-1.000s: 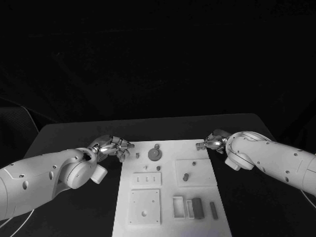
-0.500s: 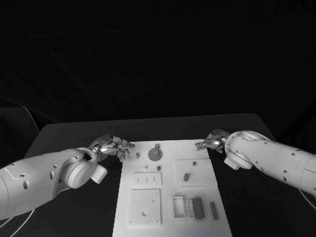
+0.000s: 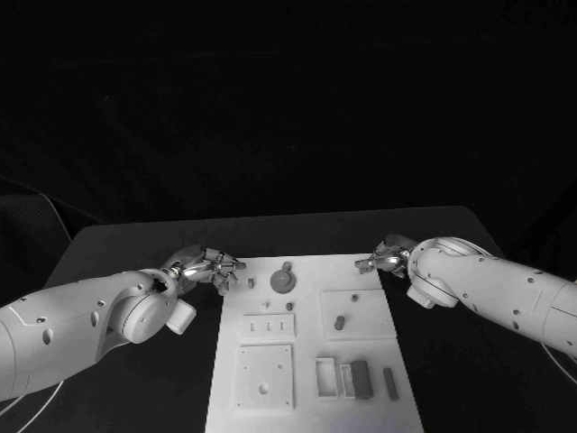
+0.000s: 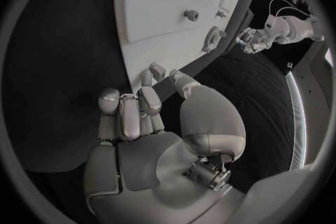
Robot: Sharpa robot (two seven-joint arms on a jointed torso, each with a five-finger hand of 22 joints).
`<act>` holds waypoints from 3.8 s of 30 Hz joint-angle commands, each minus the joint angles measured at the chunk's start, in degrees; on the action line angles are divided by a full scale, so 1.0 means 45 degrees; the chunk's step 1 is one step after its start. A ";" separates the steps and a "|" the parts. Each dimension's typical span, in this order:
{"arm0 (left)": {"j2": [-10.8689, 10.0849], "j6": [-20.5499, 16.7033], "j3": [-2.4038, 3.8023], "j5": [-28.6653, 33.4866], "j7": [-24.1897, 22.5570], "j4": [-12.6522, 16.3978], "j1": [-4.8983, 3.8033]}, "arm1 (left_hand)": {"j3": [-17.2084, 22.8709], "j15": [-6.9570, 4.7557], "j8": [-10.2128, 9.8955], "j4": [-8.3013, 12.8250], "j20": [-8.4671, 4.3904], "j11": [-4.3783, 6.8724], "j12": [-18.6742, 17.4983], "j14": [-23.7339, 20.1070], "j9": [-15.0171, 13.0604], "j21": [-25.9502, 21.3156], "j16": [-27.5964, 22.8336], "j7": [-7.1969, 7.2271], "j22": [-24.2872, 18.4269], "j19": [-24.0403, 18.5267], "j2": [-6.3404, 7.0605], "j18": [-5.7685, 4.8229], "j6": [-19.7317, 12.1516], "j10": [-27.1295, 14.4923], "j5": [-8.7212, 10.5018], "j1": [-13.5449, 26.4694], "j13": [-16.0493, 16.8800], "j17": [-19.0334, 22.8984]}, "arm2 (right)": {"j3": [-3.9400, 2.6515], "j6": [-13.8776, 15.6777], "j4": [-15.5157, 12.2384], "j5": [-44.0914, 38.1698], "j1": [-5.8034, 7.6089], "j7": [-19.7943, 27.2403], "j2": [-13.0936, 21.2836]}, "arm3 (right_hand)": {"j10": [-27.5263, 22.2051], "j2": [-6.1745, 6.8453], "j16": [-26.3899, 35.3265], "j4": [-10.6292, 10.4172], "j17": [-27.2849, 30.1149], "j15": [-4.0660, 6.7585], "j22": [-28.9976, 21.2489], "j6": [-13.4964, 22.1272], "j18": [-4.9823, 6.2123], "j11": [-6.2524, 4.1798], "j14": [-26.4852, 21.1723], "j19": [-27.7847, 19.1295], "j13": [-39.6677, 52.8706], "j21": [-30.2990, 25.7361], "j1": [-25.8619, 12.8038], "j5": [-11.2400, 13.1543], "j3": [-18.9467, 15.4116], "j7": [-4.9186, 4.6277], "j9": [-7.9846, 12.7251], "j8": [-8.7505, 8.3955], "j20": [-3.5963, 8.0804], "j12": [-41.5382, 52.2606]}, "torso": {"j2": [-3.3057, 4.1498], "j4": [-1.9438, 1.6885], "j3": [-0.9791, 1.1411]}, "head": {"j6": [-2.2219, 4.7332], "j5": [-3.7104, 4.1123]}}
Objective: Assemble the parts on the task board
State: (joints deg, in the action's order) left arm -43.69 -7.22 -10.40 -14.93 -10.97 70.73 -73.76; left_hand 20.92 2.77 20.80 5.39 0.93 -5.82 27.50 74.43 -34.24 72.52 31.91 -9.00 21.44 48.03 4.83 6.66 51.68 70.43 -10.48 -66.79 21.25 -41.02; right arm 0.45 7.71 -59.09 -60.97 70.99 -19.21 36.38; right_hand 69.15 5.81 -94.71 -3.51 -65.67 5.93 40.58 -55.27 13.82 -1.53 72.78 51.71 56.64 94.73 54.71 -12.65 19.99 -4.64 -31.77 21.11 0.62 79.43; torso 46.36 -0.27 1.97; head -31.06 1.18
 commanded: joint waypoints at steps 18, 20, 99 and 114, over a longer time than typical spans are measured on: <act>0.0025 0.0208 0.0008 -0.0022 -0.0043 0.0008 -0.0005 | -0.0087 0.0012 -0.0081 -0.0029 0.0024 -0.0037 -0.0082 -0.0121 0.0019 -0.0039 0.0049 -0.0002 -0.0019 0.0070 -0.0005 0.0237 0.0101 -0.0063 -0.0041 0.0182 0.0016 -0.0031 | 0.0002 -0.0405 0.0305 -0.0479 -0.0006 -0.0121 -0.0196 | 0.0113 -0.0417 -0.0328 0.0940 0.0108 0.0036 0.0113 -0.1101 0.0263 -0.0106 0.0129 0.0098 -0.0047 0.1717 0.0803 -0.0060 0.0471 -0.0726 0.0077 0.0042 -0.0016 0.0049 | 0.0004 -0.0013 0.0006 | -0.0061 0.0008; 0.0026 0.0213 0.0008 -0.0022 -0.0039 0.0002 -0.0005 | -0.0088 0.0012 -0.0082 -0.0029 0.0024 -0.0037 -0.0082 -0.0121 0.0020 -0.0039 0.0049 -0.0002 -0.0020 0.0070 -0.0005 0.0237 0.0101 -0.0063 -0.0041 0.0184 0.0016 -0.0032 | 0.0003 -0.0416 0.0319 -0.0483 -0.0006 -0.0121 -0.0209 | 0.0126 -0.0505 -0.0338 0.1121 0.0116 0.0036 0.0130 -0.1132 0.0263 -0.0107 0.0139 0.0098 -0.0052 0.1713 0.0916 -0.0060 0.0549 -0.0722 0.0090 0.0028 -0.0025 0.0044 | 0.0007 -0.0015 0.0003 | -0.0062 0.0011; 0.0629 -0.3301 0.0024 -0.4748 -0.0426 0.0221 -0.0008 | -0.0286 0.0129 -0.0026 0.0507 0.0061 -0.0135 -0.0377 -0.0591 -0.0033 -0.0253 -0.0239 0.0077 -0.0183 -0.0261 0.0799 0.0186 0.0754 -0.0409 -0.0038 -0.0984 -0.0023 -0.0388 | 0.0005 0.0627 -0.1146 0.2413 0.0280 -0.0748 0.0364 | 0.0314 -0.1098 -0.0450 0.2395 0.0131 0.0041 0.0277 -0.1720 0.0263 -0.0119 0.0286 0.0107 -0.0093 0.1719 0.1662 -0.0056 0.1071 -0.0616 0.0082 0.0139 -0.0104 0.0030 | -0.0045 0.0013 0.0001 | 0.0007 0.0051; 0.2090 -0.6077 0.0037 -1.0760 0.0517 0.0083 -0.0004 | -0.2889 0.0594 -0.0744 0.0459 0.0195 -0.0526 -0.0102 -0.2021 0.0548 -0.0785 -0.0945 0.0047 -0.0346 -0.1496 0.1239 -0.0221 0.0626 -0.2725 -0.0155 -0.1926 0.0217 -0.1278 | 0.0005 0.0711 -0.2583 0.3964 0.0293 -0.0910 0.0313 | 0.0327 -0.1112 -0.0449 0.2403 0.0152 0.0042 0.0282 -0.1762 0.0263 -0.0120 0.0279 0.0110 -0.0095 0.1721 0.1671 -0.0057 0.1082 -0.0608 0.0076 0.0156 -0.0107 0.0030 | -0.0175 0.0057 -0.0059 | 0.0140 -0.0014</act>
State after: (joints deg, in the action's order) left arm -34.56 -30.78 -10.29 -55.51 -10.91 71.16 -73.75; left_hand 8.39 5.27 17.75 7.47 1.81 -8.25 26.72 65.85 -31.90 69.19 27.84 -8.69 19.94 41.70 10.41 6.19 54.06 58.51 -10.93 -75.07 22.07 -46.47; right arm 0.47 10.87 -70.24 -45.62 72.30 -23.11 37.92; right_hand 70.66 0.99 -94.70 6.90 -65.06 6.02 41.77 -58.99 14.21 -1.85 73.91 51.90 56.30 94.73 61.62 -12.59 24.82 -3.69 -31.34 21.47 0.39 79.43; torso 45.86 -0.11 1.85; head -30.45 1.27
